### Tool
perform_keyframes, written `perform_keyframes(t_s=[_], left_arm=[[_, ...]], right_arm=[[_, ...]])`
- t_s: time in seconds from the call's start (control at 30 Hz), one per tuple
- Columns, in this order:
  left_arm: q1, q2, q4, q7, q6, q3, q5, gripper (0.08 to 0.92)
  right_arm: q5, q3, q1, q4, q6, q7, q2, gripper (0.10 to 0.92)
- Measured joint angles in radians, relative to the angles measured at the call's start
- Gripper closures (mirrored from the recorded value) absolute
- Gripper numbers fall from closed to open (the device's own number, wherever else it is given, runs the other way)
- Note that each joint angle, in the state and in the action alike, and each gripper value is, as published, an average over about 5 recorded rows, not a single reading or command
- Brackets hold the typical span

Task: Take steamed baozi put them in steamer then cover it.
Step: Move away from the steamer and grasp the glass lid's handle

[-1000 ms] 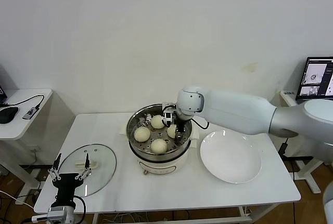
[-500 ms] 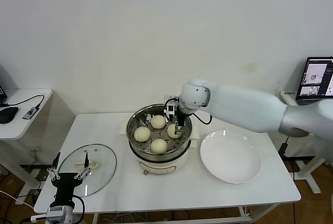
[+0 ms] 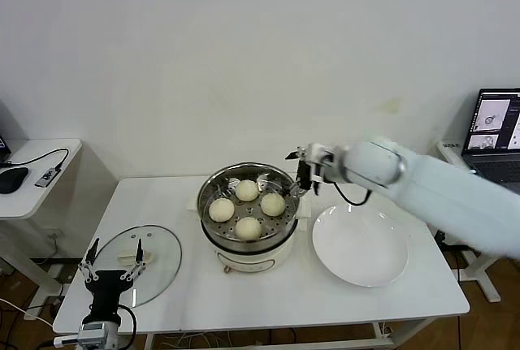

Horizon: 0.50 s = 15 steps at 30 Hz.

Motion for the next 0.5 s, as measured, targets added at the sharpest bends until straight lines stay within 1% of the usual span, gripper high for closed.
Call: perform_keyframes(t_s=[0.1,0.2,0.37,0.5], left_arm=[[0.005,0.0,0.008,0.001,-0.002,0.005,0.006,0.177],[0.012,-0.003,0.013,0.0,-0.002,0.012,0.014,0.177],[0.024,-0.012,0.015,-0.012,0.009,0.027,0.047,0.177],[0.025,-0.015,0.029,-0.03,0.022,0.028,0.116,0.177]], right_arm=[[-0.051,0.199,-0.198,0.035,0.098,0.058,-0.012,0.203],[-0.105,0.399,-0.398,0.06,0.201,0.096,0.018,0.203],[-0.171,0.731,-0.729,0.098,0.364,0.118,0.133,0.203],[-0.209,0.968,-0.97,0.127,0.456,0.119,0.248,0.203]])
